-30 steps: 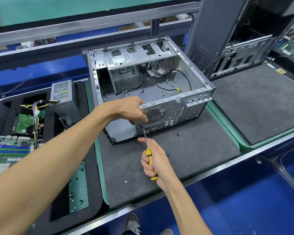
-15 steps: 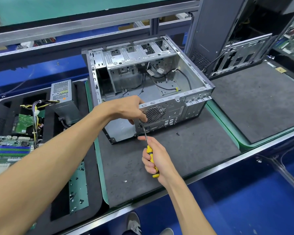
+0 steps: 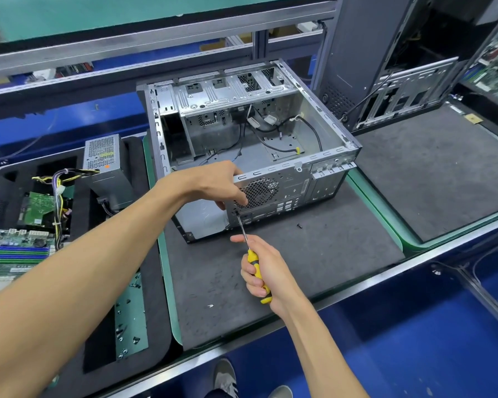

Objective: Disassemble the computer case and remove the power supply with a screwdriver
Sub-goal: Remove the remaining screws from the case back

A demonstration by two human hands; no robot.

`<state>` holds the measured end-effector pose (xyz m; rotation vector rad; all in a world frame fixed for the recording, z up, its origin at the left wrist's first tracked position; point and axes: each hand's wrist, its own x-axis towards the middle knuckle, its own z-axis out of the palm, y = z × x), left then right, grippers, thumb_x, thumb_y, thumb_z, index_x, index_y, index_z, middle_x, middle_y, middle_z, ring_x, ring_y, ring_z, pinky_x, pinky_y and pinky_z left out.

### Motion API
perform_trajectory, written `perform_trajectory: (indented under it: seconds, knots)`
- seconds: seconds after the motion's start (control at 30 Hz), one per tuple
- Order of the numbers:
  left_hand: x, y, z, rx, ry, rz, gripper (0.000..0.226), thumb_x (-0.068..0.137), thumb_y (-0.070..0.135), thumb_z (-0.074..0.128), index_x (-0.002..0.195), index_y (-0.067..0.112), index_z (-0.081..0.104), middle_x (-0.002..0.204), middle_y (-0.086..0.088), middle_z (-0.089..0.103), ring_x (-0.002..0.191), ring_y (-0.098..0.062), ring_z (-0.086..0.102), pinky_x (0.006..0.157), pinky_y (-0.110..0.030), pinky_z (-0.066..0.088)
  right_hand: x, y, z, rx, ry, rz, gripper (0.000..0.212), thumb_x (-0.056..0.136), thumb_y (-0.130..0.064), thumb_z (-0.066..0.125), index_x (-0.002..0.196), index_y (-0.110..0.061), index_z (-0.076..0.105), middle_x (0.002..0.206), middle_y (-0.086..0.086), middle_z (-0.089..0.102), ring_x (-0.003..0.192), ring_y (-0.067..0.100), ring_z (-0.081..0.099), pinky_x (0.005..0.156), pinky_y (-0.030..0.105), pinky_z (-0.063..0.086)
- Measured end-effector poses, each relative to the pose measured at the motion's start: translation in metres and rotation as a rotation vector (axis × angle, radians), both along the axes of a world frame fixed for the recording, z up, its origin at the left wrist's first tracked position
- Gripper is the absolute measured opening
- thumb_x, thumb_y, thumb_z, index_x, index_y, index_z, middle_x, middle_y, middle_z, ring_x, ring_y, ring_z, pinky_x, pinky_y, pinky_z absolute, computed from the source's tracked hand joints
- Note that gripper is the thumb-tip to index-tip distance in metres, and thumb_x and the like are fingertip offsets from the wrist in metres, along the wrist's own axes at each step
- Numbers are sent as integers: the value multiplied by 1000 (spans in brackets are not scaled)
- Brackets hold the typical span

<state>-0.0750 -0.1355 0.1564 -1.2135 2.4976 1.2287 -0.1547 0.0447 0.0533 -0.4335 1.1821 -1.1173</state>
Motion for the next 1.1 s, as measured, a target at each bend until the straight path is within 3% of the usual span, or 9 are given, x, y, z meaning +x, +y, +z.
perform_trajectory:
  seconds: [0.2,0.37,0.5,0.6,0.67,0.8,0.97,1.03,1.1]
  knots:
    - [0,1,0,-10,-1,-1,16,84,15,74,81,6,61,73,-8,63,72,-20,67,76,-43,62,-1,-2,3,52,12,-3,33,104,-24,36,96,-5,62,56,-2,41,40,9,30,33,20,21]
    - [-1,2,1,-20,-6,2,17,84,15,74,81,5,60,75,-10,63,73,-21,66,76,-43,62,0,5,3,6,-248,56,20,107,-26,41,99,-15,56,68,0,48,51,12,39,40,21,30]
    - [0,1,1,-10,-5,0,16,85,15,73,83,4,62,76,-9,63,74,-21,67,76,-41,62,-6,9,-1,8,-460,106,25,104,-40,49,113,-25,68,54,-4,28,35,4,21,28,16,20]
    - [0,2,1,-7,-7,-2,16,85,16,73,87,3,63,76,-9,64,75,-20,67,74,-38,63,-9,6,-1,58,-633,36,29,103,-34,49,107,-14,70,48,-5,23,29,2,20,24,15,17]
    - [-1,2,1,-4,-9,-6,15,85,15,73,86,5,63,74,-7,62,73,-20,66,74,-38,62,-9,4,-1,71,-512,20,31,106,-34,46,100,-11,66,48,-5,23,29,3,18,26,14,14]
    - [-1,1,1,-4,-19,-14,13,86,15,73,83,8,62,72,-5,60,73,-19,64,76,-40,62,-1,-1,5,98,-23,8,35,109,-36,37,86,-15,56,49,-3,22,35,8,13,35,12,11]
    - [0,1,3,-50,-26,-26,16,85,20,73,77,14,61,68,-2,60,69,-18,63,74,-38,62,12,-5,8,50,682,47,42,106,-31,31,70,-22,52,49,-9,42,55,13,32,46,19,25]
    - [0,1,3,-56,-35,-31,17,84,22,73,79,12,61,69,-2,60,68,-18,63,73,-37,62,13,-5,9,35,749,52,43,106,-33,31,70,-22,52,46,-10,46,55,12,36,48,22,26]
    - [0,1,3,-56,-31,-35,18,84,22,74,77,13,60,65,1,59,64,-16,61,73,-36,62,12,-5,9,97,563,16,40,107,-36,32,76,-18,52,48,-9,37,45,12,31,44,20,23]
